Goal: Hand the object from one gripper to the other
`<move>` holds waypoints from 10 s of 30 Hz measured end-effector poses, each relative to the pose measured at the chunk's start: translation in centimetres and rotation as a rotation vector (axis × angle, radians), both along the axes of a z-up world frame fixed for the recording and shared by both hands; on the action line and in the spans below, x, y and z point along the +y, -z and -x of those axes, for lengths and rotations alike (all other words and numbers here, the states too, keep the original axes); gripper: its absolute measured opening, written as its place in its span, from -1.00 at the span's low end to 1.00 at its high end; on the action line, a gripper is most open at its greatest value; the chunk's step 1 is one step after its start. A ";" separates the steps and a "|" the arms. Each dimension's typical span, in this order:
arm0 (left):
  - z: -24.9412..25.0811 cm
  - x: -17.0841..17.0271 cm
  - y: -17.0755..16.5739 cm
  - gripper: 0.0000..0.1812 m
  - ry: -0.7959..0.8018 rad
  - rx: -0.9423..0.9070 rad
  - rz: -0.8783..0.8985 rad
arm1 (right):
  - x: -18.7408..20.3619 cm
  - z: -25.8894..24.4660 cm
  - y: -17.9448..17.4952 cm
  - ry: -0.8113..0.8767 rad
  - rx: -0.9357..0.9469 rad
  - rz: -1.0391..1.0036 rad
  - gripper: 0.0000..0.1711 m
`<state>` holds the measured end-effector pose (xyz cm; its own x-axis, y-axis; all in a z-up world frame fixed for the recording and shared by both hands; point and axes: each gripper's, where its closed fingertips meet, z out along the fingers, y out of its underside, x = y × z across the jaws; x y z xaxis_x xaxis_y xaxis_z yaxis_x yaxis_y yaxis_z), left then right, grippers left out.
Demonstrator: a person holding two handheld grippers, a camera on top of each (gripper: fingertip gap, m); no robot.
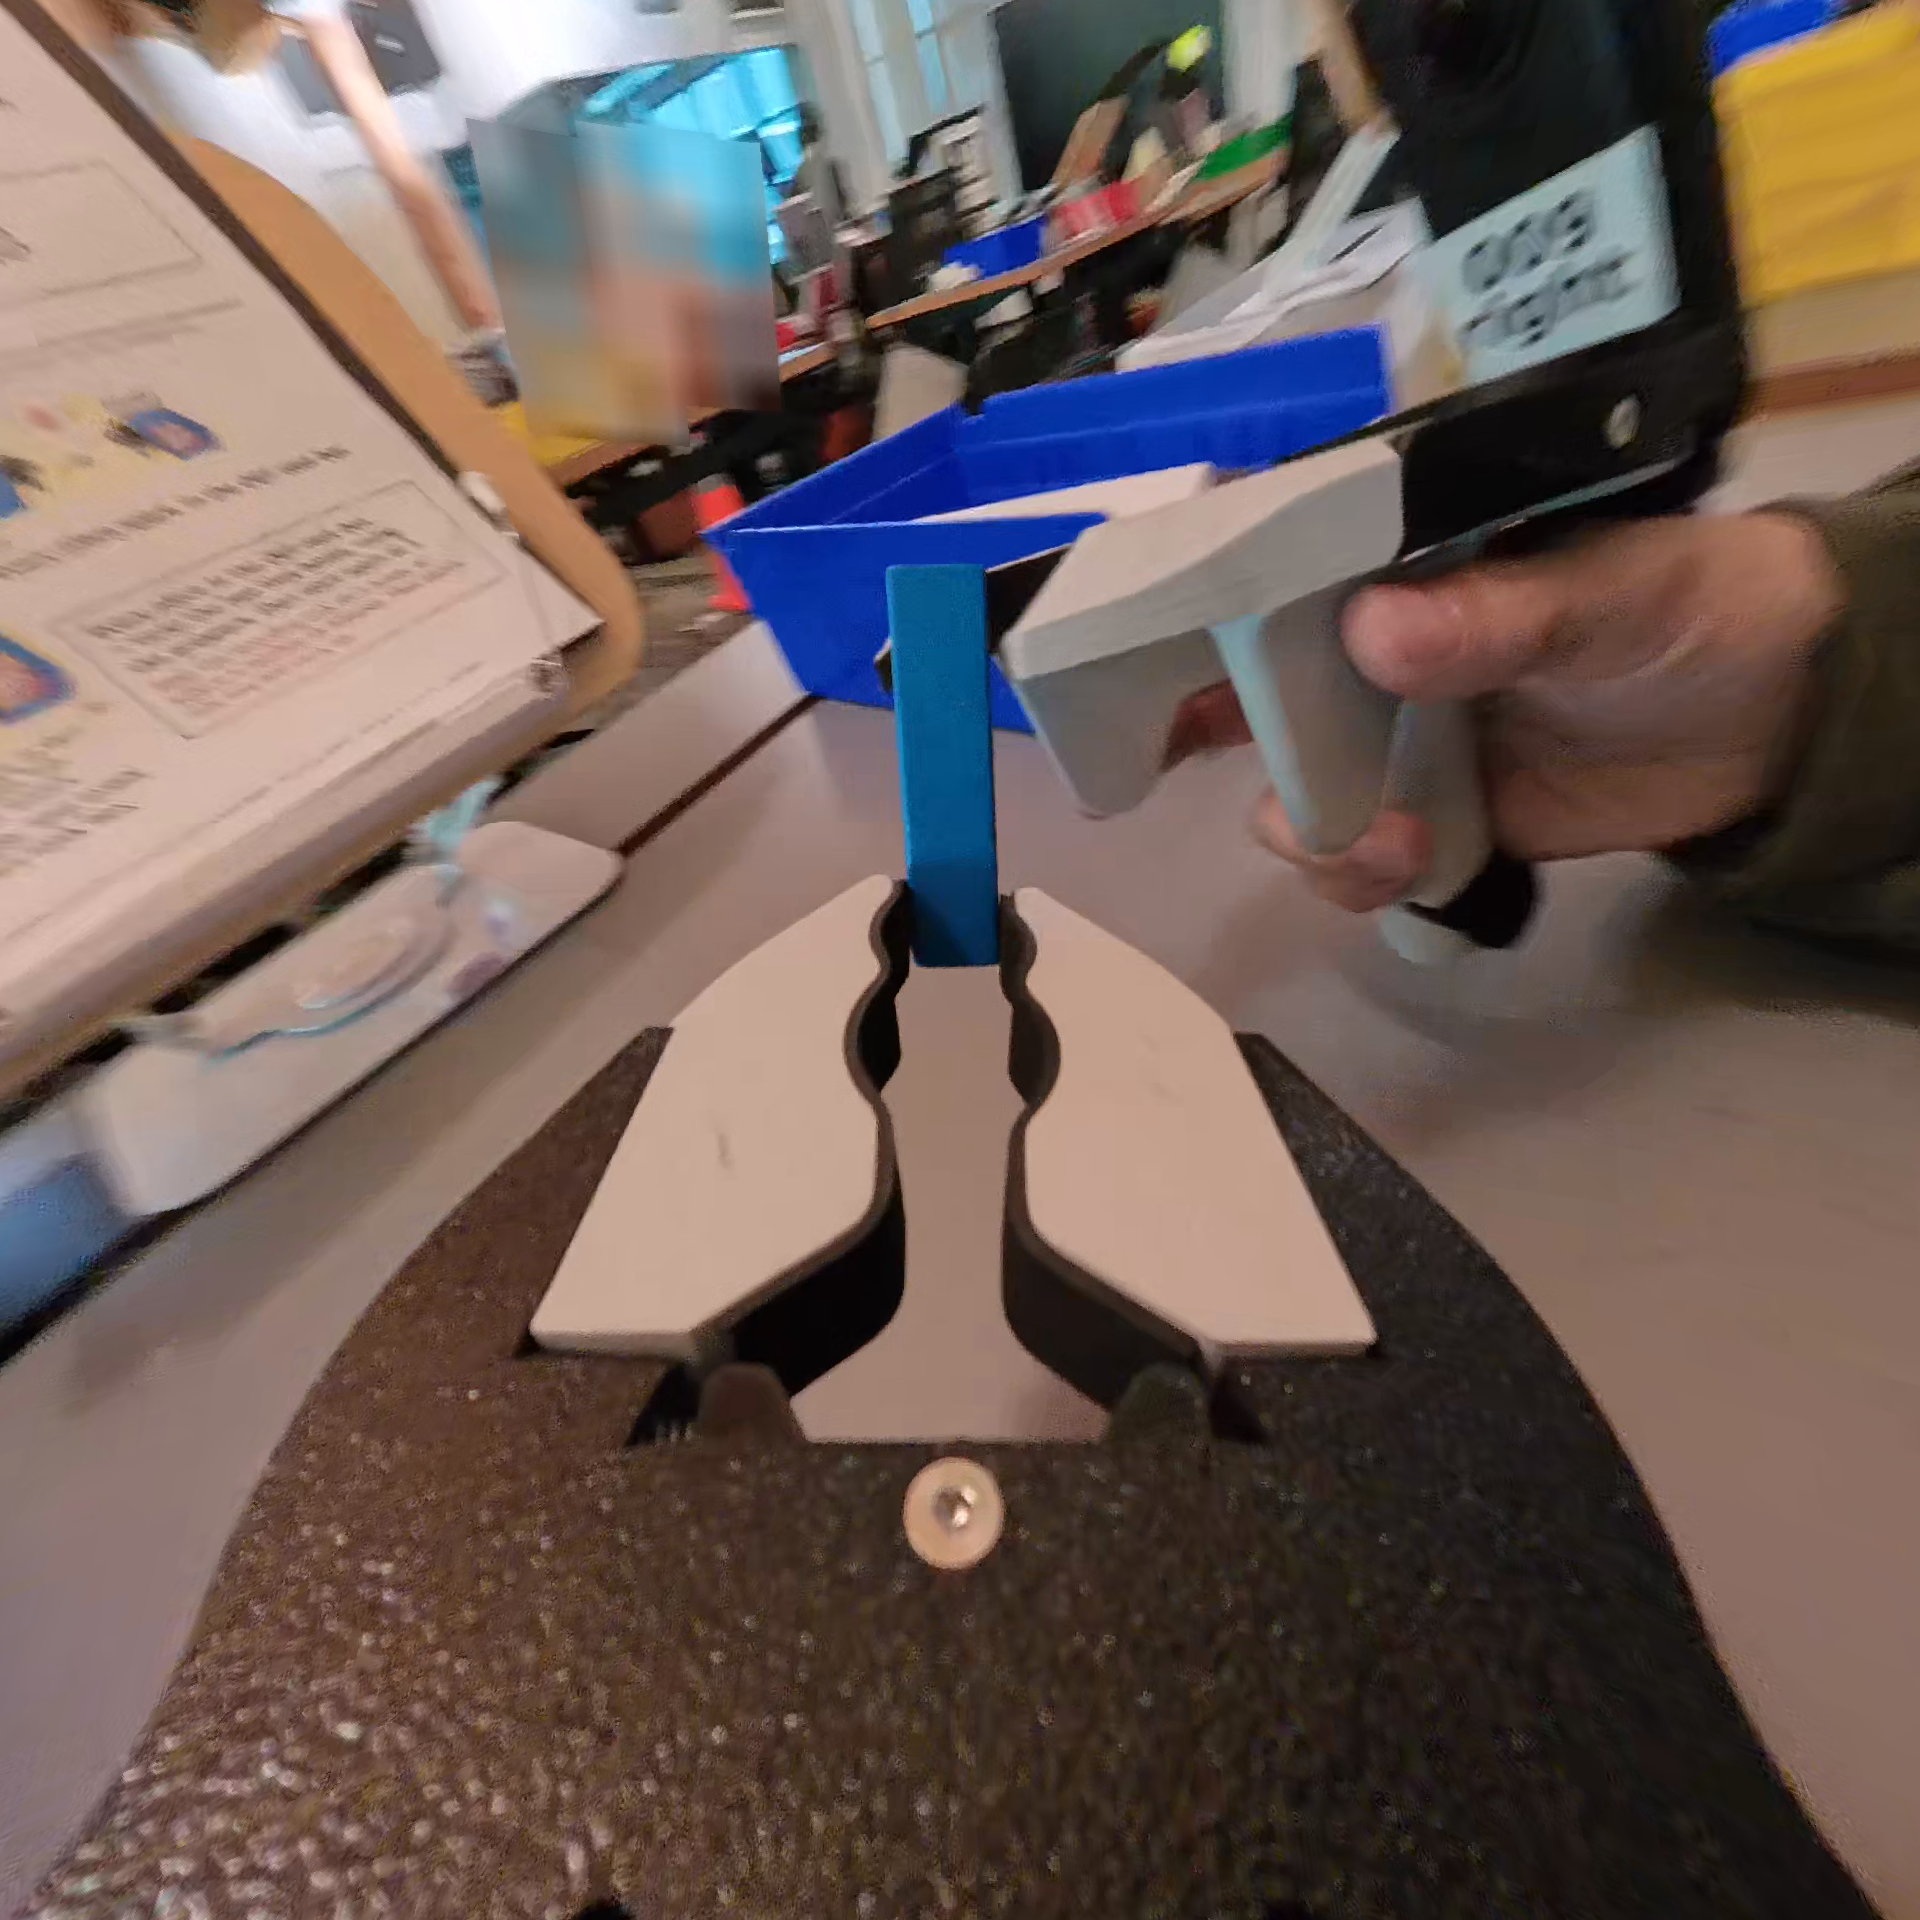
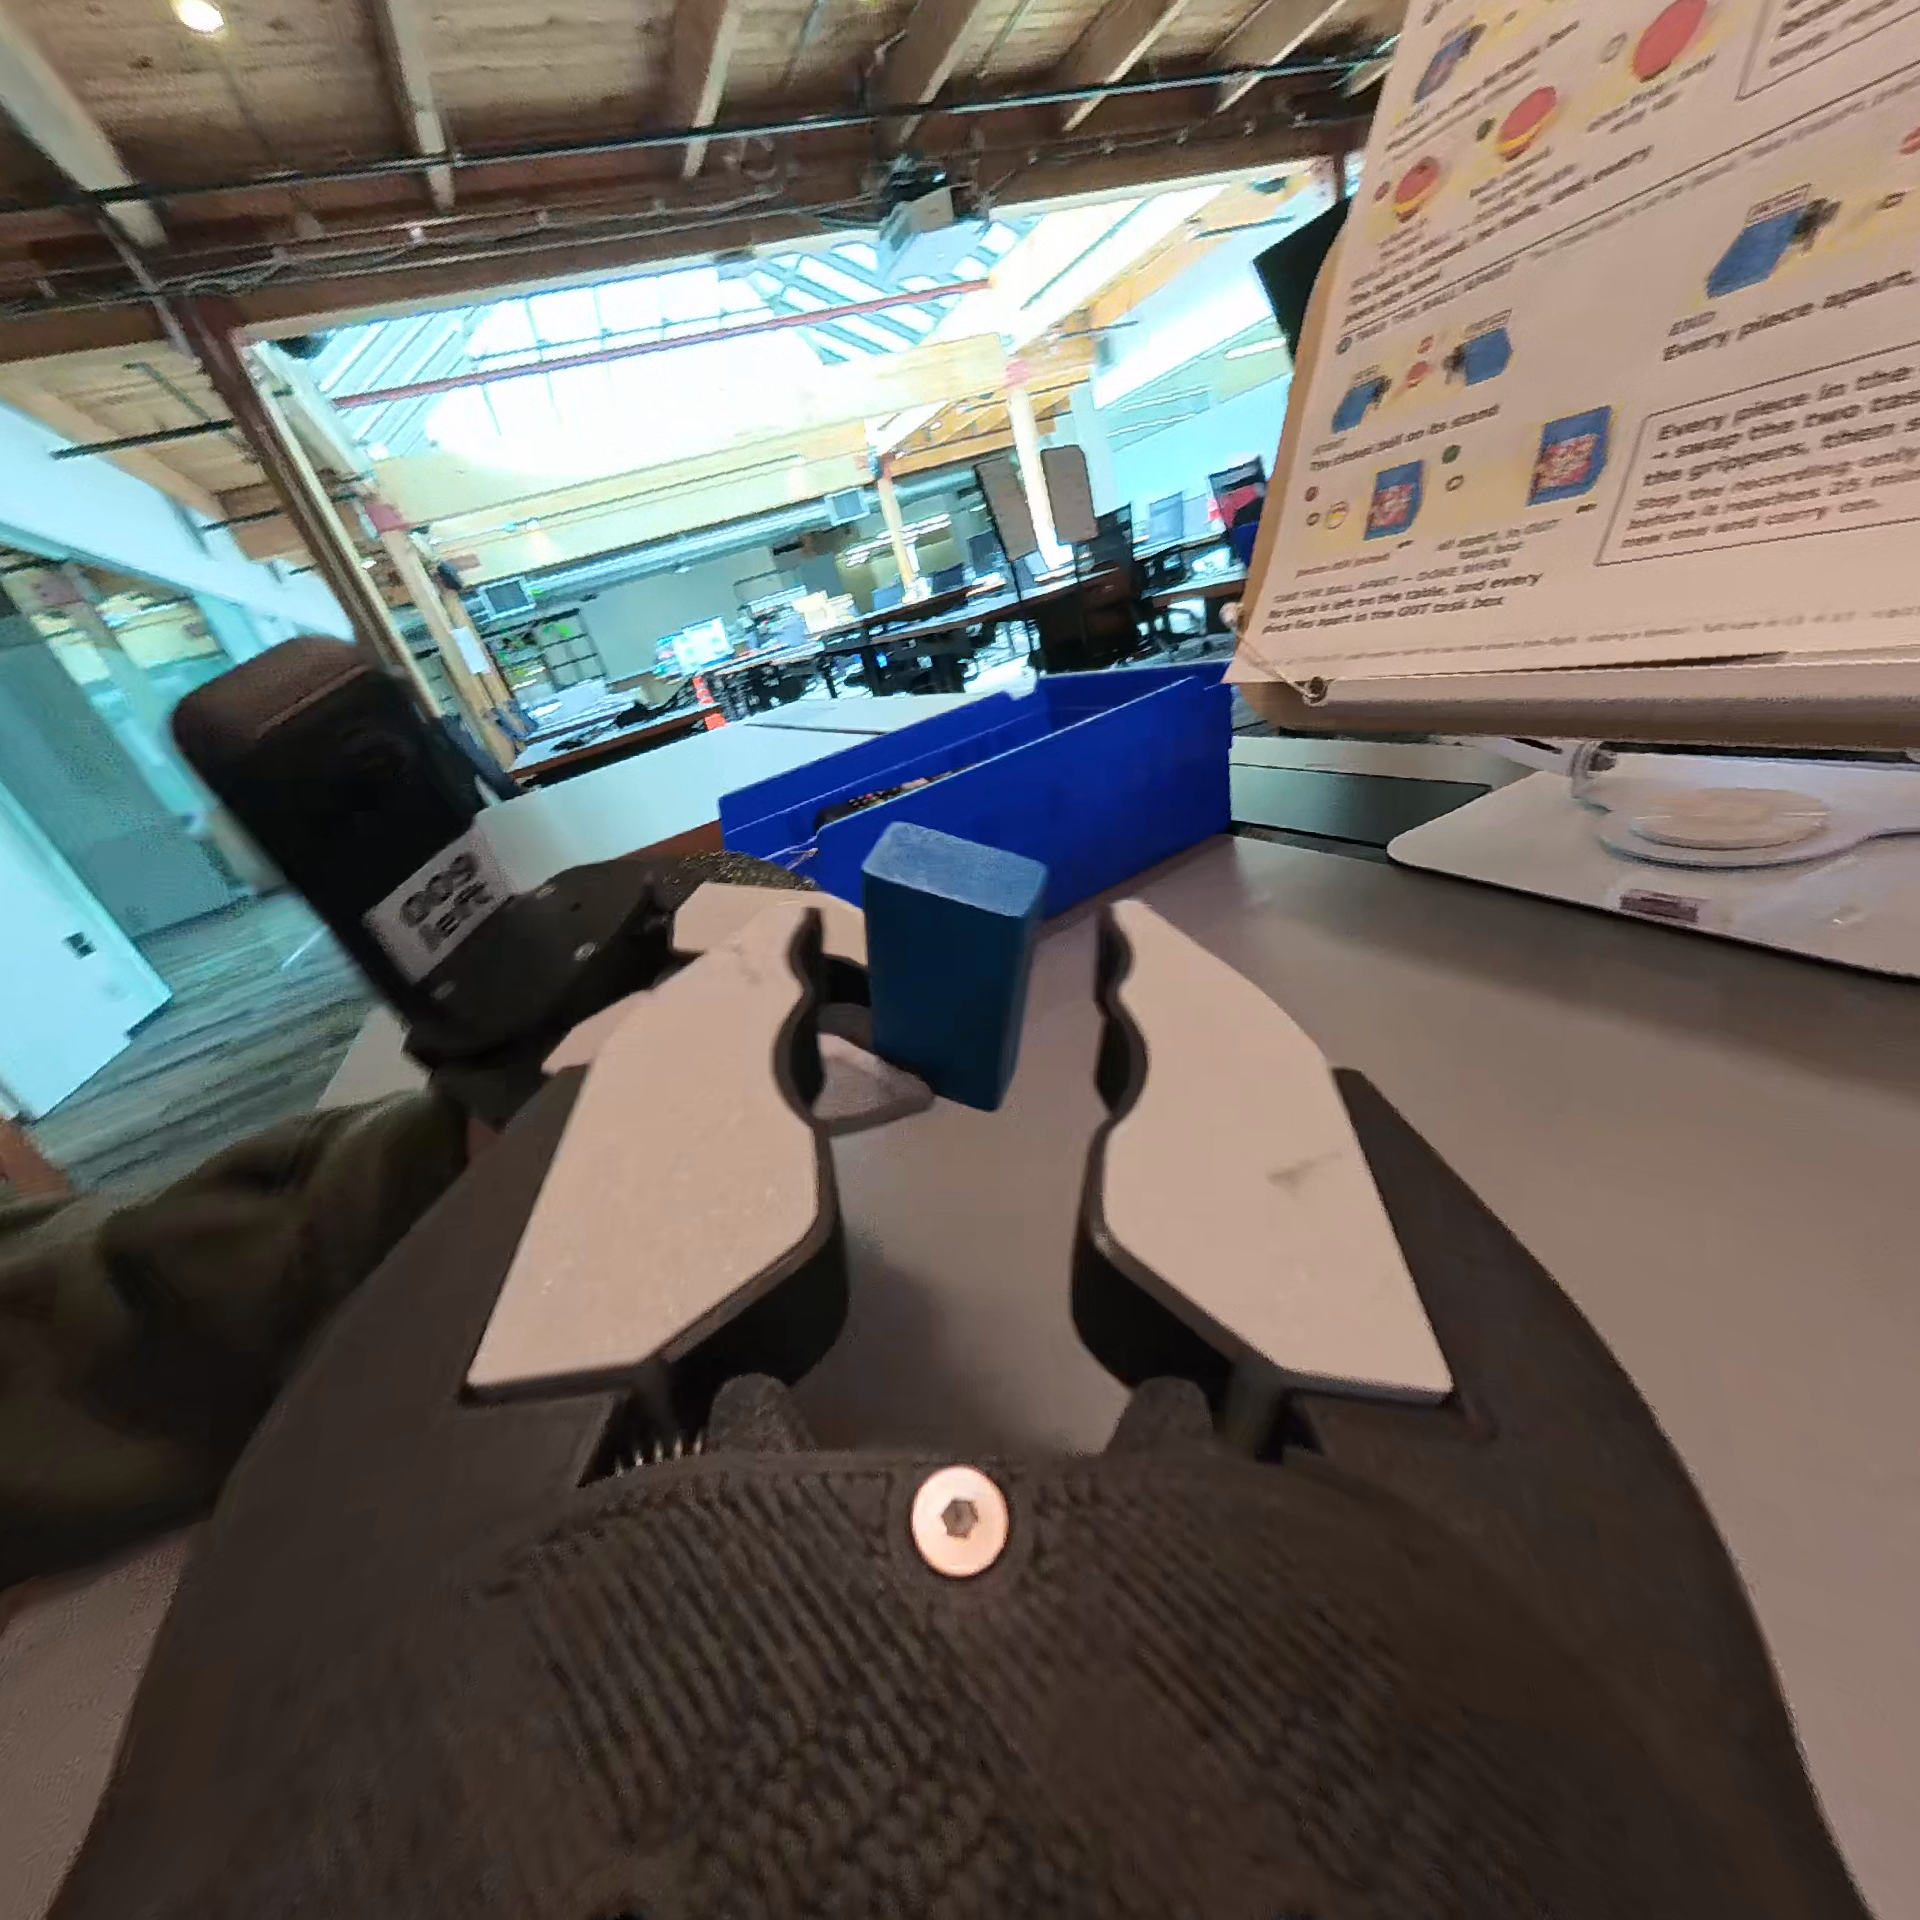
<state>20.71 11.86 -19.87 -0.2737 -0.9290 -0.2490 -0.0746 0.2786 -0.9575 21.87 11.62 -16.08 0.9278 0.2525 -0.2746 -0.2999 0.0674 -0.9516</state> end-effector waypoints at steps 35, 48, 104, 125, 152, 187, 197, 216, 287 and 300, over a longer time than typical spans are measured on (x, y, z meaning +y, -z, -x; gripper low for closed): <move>-1.1 -0.8 1.2 -0.63 -0.101 0.068 -0.022 | -0.2 0.5 -0.8 0.058 -0.079 -0.078 -0.78; 4.8 -5.4 0.5 -0.63 0.592 0.203 0.254 | -2.7 5.9 -1.9 -0.442 -0.008 -0.157 -0.51; 3.1 -1.8 -1.0 -0.70 0.328 0.049 0.146 | -1.4 3.2 0.8 -0.153 -0.465 0.055 -0.82; 3.4 -2.1 -3.0 -0.84 0.444 0.001 0.462 | -1.3 5.3 1.3 -0.271 -0.352 0.019 -0.67; 2.3 -0.9 -1.1 -0.80 0.275 -0.008 0.235 | -0.6 3.4 2.4 -0.175 -0.395 0.118 -0.80; 3.8 -0.8 -5.2 -0.81 0.456 -0.157 0.625 | -1.6 4.7 -0.4 -0.343 -0.090 -0.016 -0.81; 1.2 0.9 -0.2 -0.42 -0.038 -0.142 -0.546 | -0.6 1.3 4.2 -0.189 -0.059 0.333 -0.81; 3.5 -3.1 -1.4 -0.62 0.428 0.041 0.203 | -2.4 3.4 -1.4 -0.261 -0.164 -0.097 -0.35; 8.7 -6.2 -4.4 -0.80 1.027 0.206 0.832 | -7.3 10.2 -4.1 -0.658 -0.297 -0.356 -0.62; 0.9 4.3 -1.2 -0.55 -0.068 -0.106 0.175 | -15.1 -20.8 -2.0 1.030 -0.297 0.205 -0.63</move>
